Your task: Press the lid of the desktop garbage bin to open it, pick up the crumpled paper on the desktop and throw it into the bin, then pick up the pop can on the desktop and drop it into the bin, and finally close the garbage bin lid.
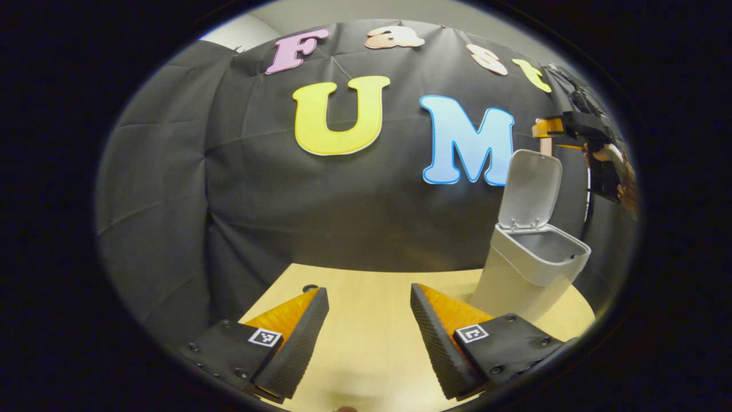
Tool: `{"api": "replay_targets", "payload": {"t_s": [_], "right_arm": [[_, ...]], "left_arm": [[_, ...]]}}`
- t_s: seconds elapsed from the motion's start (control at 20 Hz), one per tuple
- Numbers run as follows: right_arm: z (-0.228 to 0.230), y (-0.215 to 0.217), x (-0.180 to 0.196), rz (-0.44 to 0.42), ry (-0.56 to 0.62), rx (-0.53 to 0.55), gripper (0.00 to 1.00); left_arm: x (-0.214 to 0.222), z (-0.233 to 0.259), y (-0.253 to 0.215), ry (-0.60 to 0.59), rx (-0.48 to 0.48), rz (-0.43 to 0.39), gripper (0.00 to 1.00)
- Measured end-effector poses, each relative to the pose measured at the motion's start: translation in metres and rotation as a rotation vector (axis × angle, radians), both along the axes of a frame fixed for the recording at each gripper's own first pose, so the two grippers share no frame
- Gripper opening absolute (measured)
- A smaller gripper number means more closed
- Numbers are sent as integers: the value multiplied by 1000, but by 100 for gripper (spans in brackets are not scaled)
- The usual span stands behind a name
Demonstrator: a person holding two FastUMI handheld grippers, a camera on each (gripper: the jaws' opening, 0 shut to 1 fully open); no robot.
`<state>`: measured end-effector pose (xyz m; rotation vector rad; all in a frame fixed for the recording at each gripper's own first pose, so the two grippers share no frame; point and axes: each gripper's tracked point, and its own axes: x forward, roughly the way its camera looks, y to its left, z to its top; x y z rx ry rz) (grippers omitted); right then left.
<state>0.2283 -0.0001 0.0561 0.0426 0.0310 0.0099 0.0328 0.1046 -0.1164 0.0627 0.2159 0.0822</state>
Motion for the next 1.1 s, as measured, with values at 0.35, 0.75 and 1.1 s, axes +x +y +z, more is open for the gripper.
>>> {"api": "replay_targets", "payload": {"t_s": [0.35,0.75,1.1], "right_arm": [[-29,2,10,10,74,-21,87],[-34,3,-17,23,114,-46,88],[-54,2,-62,49,164,-17,88]], "left_arm": [[-5,0,7,2,-1,21,98],[-4,1,1,-8,-20,16,95],[-2,2,-7,-17,-32,2,95]]}}
